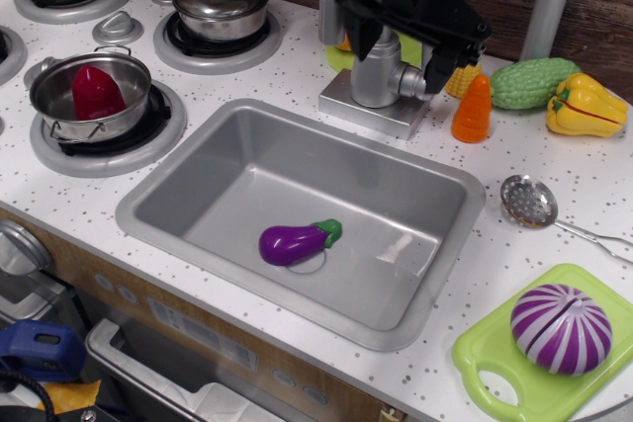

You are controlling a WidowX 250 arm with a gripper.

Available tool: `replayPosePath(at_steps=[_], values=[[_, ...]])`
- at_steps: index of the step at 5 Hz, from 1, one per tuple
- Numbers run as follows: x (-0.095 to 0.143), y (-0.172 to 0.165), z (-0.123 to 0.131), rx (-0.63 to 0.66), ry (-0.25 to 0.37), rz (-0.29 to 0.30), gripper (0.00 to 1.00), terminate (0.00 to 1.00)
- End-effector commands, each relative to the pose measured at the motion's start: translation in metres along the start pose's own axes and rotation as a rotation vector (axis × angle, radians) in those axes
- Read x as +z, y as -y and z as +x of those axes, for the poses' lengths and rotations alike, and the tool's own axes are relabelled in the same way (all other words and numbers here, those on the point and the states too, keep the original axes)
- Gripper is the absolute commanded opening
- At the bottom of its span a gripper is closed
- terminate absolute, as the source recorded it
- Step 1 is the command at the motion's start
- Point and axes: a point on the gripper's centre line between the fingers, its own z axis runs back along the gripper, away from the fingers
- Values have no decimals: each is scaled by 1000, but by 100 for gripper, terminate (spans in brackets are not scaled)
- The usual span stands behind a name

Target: Turn faucet front to left

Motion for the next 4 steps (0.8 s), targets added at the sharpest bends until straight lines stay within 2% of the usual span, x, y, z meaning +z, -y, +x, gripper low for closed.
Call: replayPosePath(at_steps=[1, 3, 4], values=[[11, -15, 21, -46, 45, 15, 100, 0], [9, -44, 21, -109, 66, 83, 100, 0], [2, -58, 16, -119, 81, 95, 100, 0]])
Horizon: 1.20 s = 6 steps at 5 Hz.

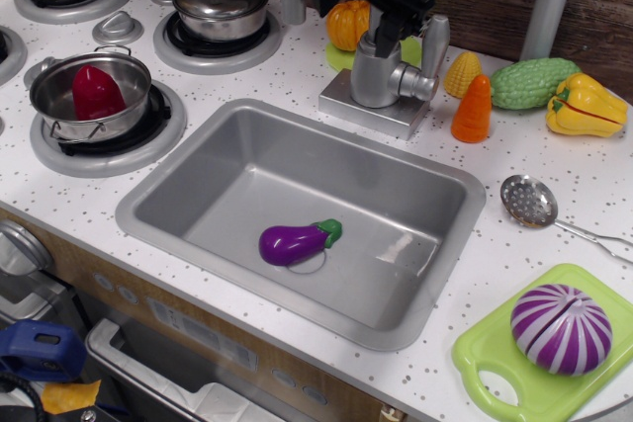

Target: Turn faucet front to left

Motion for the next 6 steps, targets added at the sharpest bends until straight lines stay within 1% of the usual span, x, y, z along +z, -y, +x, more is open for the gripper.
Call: replayPosePath(at_steps=[1, 2, 6], values=[[2, -23, 3, -16, 60, 0, 100, 0], [-4, -32, 3, -36, 64, -5, 100, 0], [-12, -69, 13, -104, 73, -28, 100, 0]])
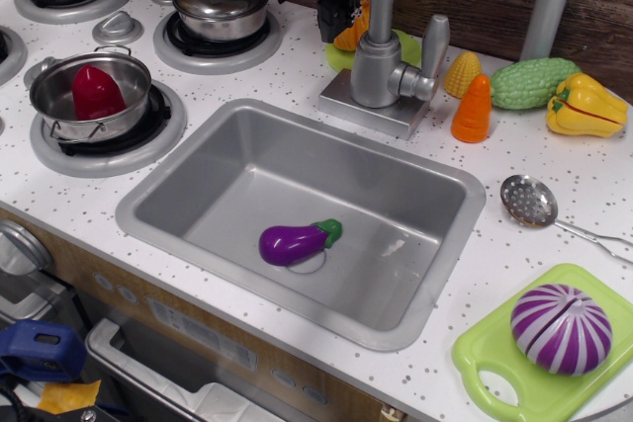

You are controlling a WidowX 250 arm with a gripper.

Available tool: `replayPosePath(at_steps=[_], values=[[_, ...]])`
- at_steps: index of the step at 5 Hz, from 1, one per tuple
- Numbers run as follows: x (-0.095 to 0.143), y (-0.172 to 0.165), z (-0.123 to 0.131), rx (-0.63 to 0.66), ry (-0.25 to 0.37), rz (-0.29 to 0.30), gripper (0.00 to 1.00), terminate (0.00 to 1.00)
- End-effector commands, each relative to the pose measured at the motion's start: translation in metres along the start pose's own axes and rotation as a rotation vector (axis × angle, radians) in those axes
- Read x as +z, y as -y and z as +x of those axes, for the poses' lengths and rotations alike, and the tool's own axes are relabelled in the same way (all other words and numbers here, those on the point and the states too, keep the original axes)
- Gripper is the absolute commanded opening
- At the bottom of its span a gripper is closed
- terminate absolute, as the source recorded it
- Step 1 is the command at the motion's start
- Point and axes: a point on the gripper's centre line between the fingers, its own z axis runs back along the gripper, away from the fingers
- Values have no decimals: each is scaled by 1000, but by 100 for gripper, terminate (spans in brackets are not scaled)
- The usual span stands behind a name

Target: Turn faucet front to left

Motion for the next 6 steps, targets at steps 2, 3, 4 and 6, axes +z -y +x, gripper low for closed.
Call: replayPosePath(at_steps=[2, 3, 4, 6], values=[[6, -25, 7, -7, 53, 23, 100, 0], [1, -30, 5, -14, 56, 10, 100, 0], [-5, -35, 3, -24, 62, 10, 100, 0], [6, -25, 3, 14, 3, 10, 100, 100]])
